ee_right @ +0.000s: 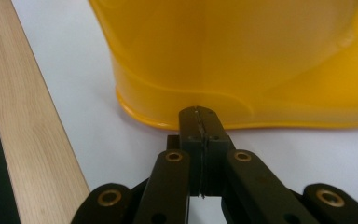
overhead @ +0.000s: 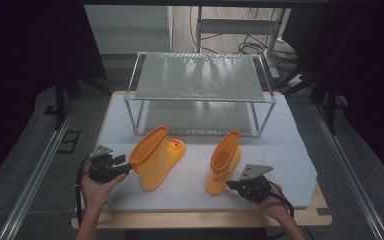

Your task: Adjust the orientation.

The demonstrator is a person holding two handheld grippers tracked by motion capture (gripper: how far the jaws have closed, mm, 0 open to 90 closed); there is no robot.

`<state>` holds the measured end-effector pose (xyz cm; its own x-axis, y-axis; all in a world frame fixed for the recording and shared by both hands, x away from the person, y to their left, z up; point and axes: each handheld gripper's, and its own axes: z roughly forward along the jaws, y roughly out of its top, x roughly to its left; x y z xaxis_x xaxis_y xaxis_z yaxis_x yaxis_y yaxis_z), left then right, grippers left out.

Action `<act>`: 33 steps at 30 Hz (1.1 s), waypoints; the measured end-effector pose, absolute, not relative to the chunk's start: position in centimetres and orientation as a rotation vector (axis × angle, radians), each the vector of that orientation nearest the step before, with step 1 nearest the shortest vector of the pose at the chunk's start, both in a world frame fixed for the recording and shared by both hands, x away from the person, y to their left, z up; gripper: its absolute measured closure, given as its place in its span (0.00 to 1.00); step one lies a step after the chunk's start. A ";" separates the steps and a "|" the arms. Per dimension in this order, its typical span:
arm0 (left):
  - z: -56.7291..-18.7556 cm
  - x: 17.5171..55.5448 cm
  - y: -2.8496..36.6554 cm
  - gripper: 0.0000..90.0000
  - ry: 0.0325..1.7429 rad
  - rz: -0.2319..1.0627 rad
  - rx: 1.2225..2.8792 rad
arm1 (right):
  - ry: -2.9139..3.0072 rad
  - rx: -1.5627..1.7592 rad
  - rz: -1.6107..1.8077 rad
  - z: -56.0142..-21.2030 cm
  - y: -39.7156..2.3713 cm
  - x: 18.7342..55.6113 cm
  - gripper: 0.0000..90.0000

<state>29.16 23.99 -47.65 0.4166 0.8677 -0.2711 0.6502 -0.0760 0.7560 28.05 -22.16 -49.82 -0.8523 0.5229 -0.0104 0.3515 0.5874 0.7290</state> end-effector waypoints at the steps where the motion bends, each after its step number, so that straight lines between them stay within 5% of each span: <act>1: -47.6 29.1 24.0 0.49 1.309 0.313 1.801 | 2.592 0.725 1.124 -49.9 -21.9 28.1 1.00; 13: -47.6 29.1 24.0 0.49 1.306 0.307 1.800 | 2.568 0.724 1.144 -50.0 -20.7 28.1 1.00; 20: -47.5 29.1 24.3 0.49 1.310 0.309 1.789 | 2.439 0.861 1.204 -49.0 -24.6 28.4 0.94; 33: -47.7 29.1 24.1 0.49 1.310 0.304 1.799 | 2.208 1.272 1.155 -50.4 -31.6 30.6 0.56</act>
